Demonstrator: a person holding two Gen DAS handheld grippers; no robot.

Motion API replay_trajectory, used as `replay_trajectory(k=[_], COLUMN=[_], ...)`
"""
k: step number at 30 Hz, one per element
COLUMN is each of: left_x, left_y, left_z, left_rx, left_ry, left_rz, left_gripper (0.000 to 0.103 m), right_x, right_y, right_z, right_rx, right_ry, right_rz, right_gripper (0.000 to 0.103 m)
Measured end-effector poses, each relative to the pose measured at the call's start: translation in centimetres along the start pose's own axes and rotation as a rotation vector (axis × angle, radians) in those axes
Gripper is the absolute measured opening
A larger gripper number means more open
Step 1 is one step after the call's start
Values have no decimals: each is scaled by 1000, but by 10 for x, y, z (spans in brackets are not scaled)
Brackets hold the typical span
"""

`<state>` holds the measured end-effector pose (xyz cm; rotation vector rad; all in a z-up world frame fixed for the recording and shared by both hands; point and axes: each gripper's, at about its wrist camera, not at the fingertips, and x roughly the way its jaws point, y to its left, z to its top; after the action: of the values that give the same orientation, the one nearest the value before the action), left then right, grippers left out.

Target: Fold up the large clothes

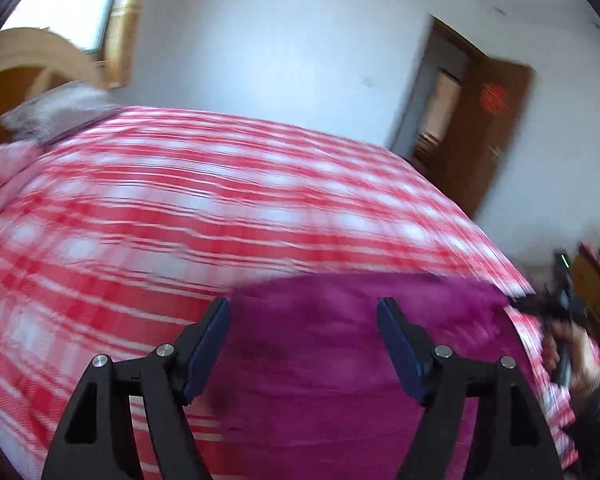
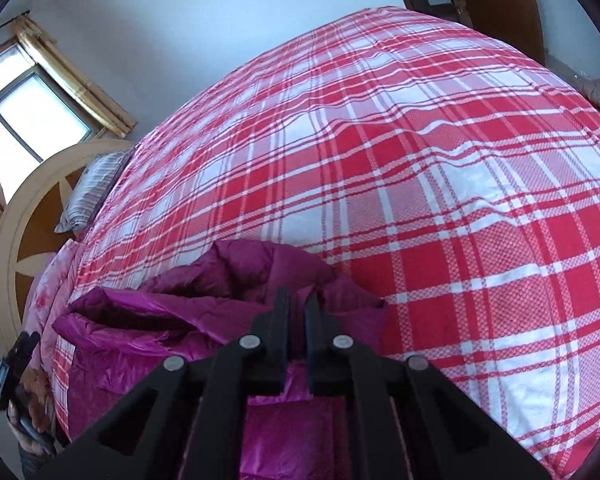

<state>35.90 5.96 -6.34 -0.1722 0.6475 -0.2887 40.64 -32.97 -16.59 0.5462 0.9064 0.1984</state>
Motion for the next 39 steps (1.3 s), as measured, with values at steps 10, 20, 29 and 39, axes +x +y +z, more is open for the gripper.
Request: replay_trajectory(k=[10,20,29,39], left_x=[107,118,98,145], left_y=[-34,2,-65,-40], left_z=[-22,-25,-13,-21], left_rx=[59,-105,122,55], left_ry=[116,143,51,155], left_rz=[234,256,192,200], left_gripper=[76,76,76,76], right_x=[-29,52,74,85], right_y=[68,140,133,124], right_z=[-30,-77,-68,-63], right_rx=[-155,-482,-462,-405], right_ry=[-148,-108,-73,-52], right_rz=[-37,-135,-207,-195], right_gripper=[87,84,84,85])
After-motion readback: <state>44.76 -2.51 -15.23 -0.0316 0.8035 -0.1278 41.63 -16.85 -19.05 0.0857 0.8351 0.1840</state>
